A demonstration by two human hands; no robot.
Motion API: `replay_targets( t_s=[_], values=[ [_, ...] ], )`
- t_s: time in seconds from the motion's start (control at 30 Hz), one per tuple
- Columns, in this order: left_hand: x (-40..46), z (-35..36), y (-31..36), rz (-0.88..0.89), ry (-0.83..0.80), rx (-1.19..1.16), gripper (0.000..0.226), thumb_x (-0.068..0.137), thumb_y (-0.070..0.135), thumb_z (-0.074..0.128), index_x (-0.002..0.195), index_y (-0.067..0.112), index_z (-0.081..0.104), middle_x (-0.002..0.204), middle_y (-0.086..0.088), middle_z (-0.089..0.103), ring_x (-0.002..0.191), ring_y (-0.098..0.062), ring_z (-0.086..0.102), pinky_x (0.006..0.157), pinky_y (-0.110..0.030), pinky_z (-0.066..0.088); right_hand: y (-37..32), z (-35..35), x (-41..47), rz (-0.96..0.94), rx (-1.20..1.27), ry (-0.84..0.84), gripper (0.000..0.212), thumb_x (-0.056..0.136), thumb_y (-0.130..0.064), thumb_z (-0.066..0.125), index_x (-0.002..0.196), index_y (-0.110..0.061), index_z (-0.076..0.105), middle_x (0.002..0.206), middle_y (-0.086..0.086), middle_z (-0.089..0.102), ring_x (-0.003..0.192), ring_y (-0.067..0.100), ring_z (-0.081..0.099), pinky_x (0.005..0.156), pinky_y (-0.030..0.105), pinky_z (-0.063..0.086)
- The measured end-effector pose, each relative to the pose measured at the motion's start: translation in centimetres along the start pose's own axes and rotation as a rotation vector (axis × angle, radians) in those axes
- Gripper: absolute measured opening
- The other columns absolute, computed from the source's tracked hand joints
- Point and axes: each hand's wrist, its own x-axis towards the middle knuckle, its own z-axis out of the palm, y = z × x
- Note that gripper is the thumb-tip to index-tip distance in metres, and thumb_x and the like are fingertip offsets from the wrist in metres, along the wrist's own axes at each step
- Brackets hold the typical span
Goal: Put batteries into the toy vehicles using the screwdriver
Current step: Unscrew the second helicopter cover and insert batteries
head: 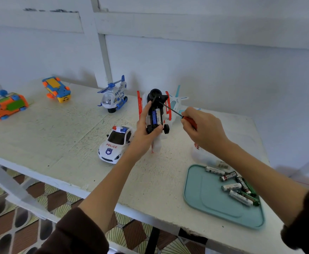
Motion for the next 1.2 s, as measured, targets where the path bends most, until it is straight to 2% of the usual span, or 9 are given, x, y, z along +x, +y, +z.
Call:
replay_targets(
  t_s=[0.1,0.23,0.3,0.4,0.47,0.57,0.67,0.9,1.2],
  values=[
    [0.3,0.1,-0.1,-0.007,-0.036,0.046,0.070,0.092,0.023,0.060,0.135,0.065,0.023,0.143,0.015,0.035,0.133,-0.013,0.042,0.111,-0.047,0.037,0.4,-0.5,0.4,0.019,-0.016,0.001,0.012,0.088,-0.015,0.050,0.083,-0.006,0.057,0.063,-0.006,0.049,0.047,0.011,0.038,0.045,0.016,0.021],
    [0.6,0.6,0.2,-0.013,-0.105,0.088,0.069,0.086,0.035,0.059,0.133,0.069,0.021,0.140,0.020,0.033,0.134,-0.015,0.039,0.113,-0.049,0.034,1.2,-1.5,0.6,0.053,-0.025,0.015,0.008,0.088,-0.012,0.052,0.083,-0.006,0.055,0.061,-0.001,0.052,0.047,0.013,0.038,0.044,0.017,0.023],
    [0.8,0.9,0.3,-0.015,-0.131,0.085,0.069,0.091,0.029,0.059,0.132,0.068,0.020,0.135,0.027,0.032,0.134,-0.013,0.038,0.114,-0.048,0.032,1.5,-1.8,0.3,0.067,-0.030,0.021,0.008,0.088,-0.012,0.052,0.083,-0.006,0.055,0.060,-0.004,0.048,0.046,0.011,0.036,0.044,0.018,0.025],
    [1.1,1.4,0.6,-0.020,-0.151,0.061,0.070,0.095,0.016,0.058,0.138,0.057,0.023,0.142,0.012,0.033,0.128,-0.010,0.043,0.113,-0.046,0.034,1.7,-2.3,-0.3,0.079,-0.021,0.060,0.010,0.087,-0.014,0.051,0.083,-0.006,0.055,0.058,-0.009,0.042,0.044,0.003,0.032,0.042,0.018,0.026],
    [1.4,1.7,1.1,-0.012,-0.168,0.055,0.069,0.095,0.013,0.058,0.138,0.056,0.026,0.144,0.005,0.031,0.124,-0.006,0.045,0.113,-0.044,0.035,2.0,-2.7,-0.7,0.098,-0.010,0.085,0.011,0.087,-0.015,0.050,0.083,-0.007,0.056,0.058,-0.006,0.046,0.043,0.009,0.035,0.042,0.021,0.029],
    [1.9,2.2,2.0,0.016,-0.199,0.090,0.070,0.093,0.012,0.060,0.129,0.064,0.028,0.143,0.001,0.030,0.128,-0.015,0.043,0.113,-0.045,0.034,2.3,-3.4,-1.6,0.126,-0.012,0.090,0.010,0.086,-0.015,0.051,0.083,-0.007,0.057,0.058,-0.003,0.053,0.045,0.015,0.041,0.044,0.024,0.034],
    [2.7,2.9,2.7,0.044,-0.206,0.121,0.070,0.093,0.010,0.059,0.128,0.062,0.027,0.139,-0.002,0.032,0.128,-0.017,0.041,0.114,-0.043,0.033,2.4,-3.9,-2.6,0.179,-0.034,-0.024,0.006,0.088,-0.014,0.055,0.087,-0.008,0.058,0.066,0.001,0.061,0.054,0.021,0.051,0.050,0.028,0.041],
    [4.4,4.9,3.1,0.103,-0.263,0.138,0.068,0.084,0.026,0.061,0.130,0.067,0.031,0.143,0.000,0.032,0.131,-0.020,0.042,0.114,-0.048,0.033,3.6,-4.8,-4.3,0.251,-0.078,-0.124,0.010,0.091,-0.019,0.051,0.092,-0.011,0.057,0.068,0.001,0.061,0.060,0.020,0.052,0.051,0.023,0.035],
    [5.6,7.1,4.3,0.164,-0.324,0.230,0.073,0.091,0.009,0.061,0.128,0.062,0.026,0.134,-0.001,0.028,0.128,-0.030,0.041,0.113,-0.050,0.033,5.4,-6.0,-5.4,0.302,-0.073,-0.104,0.008,0.090,-0.020,0.051,0.091,-0.013,0.056,0.081,0.004,0.068,0.067,0.022,0.057,0.058,0.029,0.043]
  ],
)
